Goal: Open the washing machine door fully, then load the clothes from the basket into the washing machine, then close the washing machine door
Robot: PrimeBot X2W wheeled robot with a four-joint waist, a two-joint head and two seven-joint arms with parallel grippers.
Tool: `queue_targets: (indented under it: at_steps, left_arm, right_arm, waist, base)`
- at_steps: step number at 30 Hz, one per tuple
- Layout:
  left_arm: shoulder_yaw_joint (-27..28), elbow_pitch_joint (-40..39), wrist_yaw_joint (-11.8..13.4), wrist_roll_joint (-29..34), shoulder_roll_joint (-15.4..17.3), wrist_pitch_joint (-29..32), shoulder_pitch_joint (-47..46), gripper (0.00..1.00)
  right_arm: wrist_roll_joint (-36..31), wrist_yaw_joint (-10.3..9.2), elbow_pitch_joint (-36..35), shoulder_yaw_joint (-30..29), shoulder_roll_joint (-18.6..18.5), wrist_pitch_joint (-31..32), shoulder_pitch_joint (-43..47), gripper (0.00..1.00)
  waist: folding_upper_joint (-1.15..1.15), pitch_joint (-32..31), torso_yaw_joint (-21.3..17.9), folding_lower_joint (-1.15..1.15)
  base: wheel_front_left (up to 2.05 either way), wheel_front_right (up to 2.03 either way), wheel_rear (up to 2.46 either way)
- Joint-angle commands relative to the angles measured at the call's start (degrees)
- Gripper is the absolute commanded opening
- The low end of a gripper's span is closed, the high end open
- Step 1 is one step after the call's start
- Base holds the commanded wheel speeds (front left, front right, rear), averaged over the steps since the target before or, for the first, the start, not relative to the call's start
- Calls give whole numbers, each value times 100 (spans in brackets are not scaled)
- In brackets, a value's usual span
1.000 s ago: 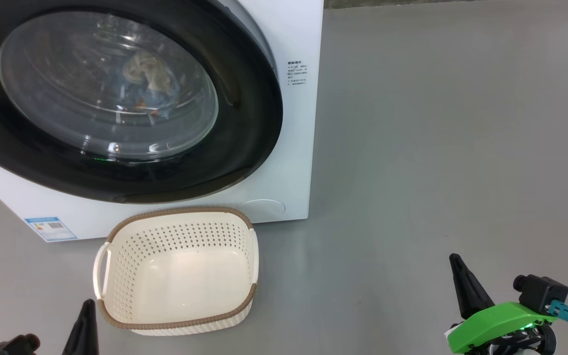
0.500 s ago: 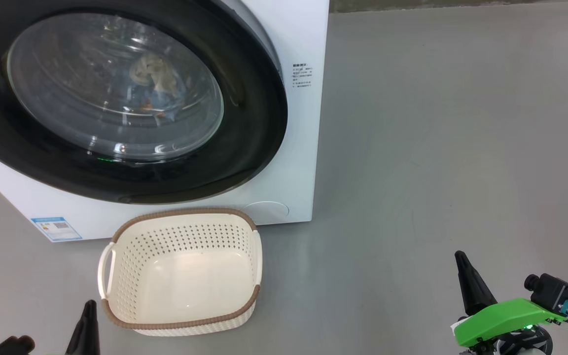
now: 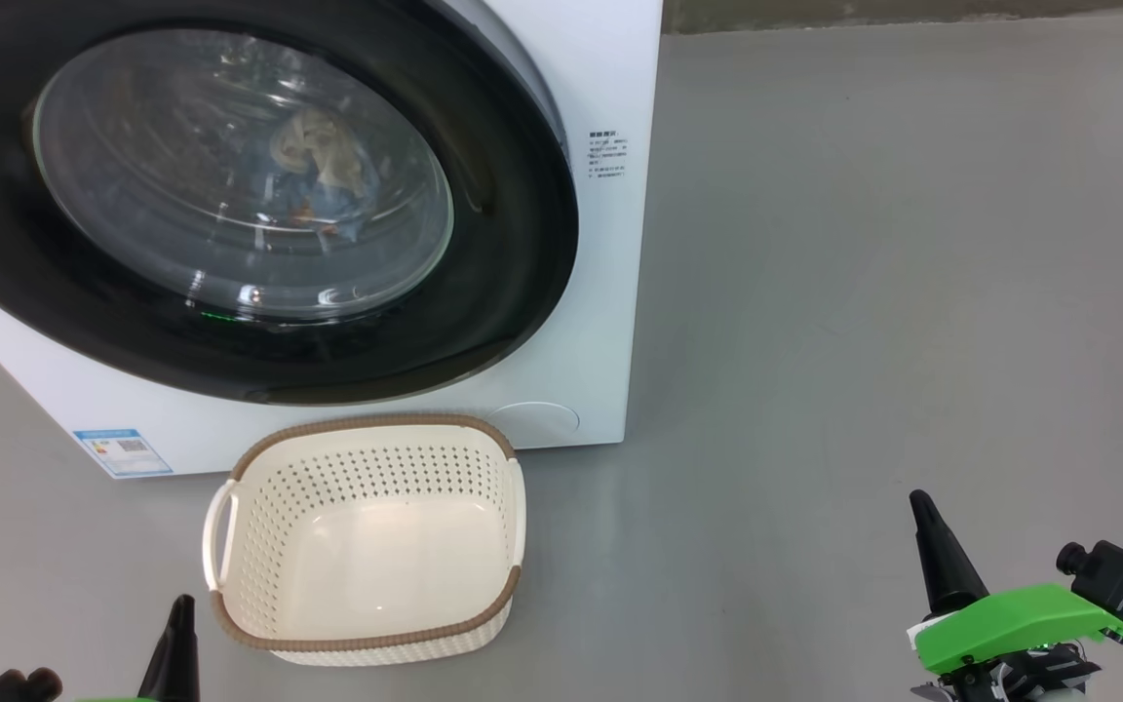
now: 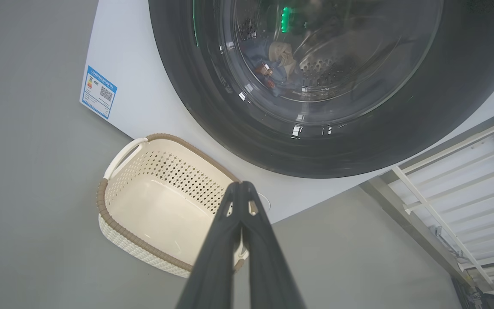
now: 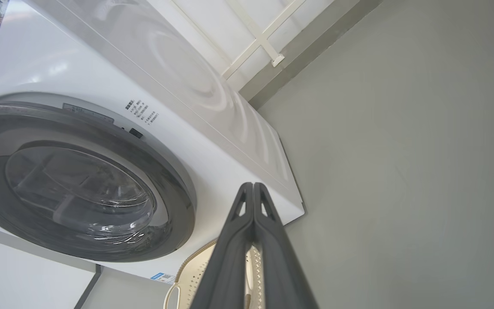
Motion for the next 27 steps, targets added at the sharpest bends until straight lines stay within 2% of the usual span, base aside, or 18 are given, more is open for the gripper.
queue_targets:
  at_steps: [1,27]
  left_arm:
    - [140,-160,5,-166,70,49,-268,0]
    - [301,-205,1,-1477,-71,470,-387,0]
  right_arm:
    - [231,-4,-186,23,-29,50,-31,0]
    - [1674,-5,-409,-136,18,474,30,0]
  waist:
    - [0,-8,10,0]
    - [0,-99,129,0]
  base:
    - [0,0,0]
    - [0,0,0]
